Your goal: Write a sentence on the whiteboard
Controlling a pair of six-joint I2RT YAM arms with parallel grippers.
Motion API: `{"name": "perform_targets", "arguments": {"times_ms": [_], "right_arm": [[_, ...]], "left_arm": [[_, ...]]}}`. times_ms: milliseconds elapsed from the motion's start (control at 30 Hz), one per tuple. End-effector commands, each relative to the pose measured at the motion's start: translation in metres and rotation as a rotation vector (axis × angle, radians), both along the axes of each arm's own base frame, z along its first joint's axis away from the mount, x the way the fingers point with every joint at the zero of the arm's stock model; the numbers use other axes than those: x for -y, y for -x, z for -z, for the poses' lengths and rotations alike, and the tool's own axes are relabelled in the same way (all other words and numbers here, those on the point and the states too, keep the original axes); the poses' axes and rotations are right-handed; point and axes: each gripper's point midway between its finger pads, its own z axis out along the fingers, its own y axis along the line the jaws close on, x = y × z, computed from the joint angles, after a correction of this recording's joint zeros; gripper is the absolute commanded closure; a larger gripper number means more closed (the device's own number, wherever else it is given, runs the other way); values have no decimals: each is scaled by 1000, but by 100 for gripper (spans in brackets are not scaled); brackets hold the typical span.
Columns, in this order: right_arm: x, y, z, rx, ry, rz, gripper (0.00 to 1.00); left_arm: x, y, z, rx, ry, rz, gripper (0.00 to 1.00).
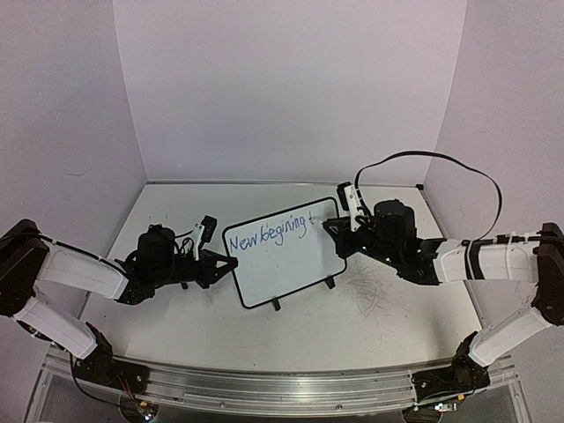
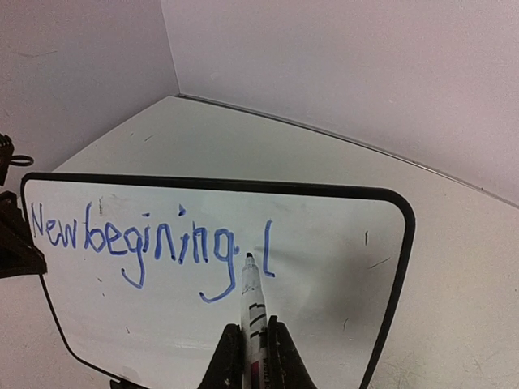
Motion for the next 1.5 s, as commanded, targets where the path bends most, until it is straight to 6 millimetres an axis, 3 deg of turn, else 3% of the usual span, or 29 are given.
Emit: {"name": "perform_targets", "arguments": {"times_ms": [0,300,700,833,1067,1233,1467], "right_arm": [[-5,-10,-25,52,-48,24,100],[-9,-15,-24,50,-47,24,100],[8,-23,-15,34,-12,128,100],[12,-23,-18,38,-12,148,100],[12,-7,-36,83,-76,81,100],[9,-9,-23,50,-48,76,100],[4,-15,-20,42,-41,79,100]], "left_arm": [[-12,-9,16,1,-80,-66,100],[-12,-9,16,3,-80,-64,100],[-14,-8,17,1,-83,-68,100],[-14,-8,17,1,-83,-69,100],[-13,-8,17,-1,-82,-68,100],[-13,-8,17,1,-84,-68,100],[-14,-8,16,1,-81,-69,100]]}}
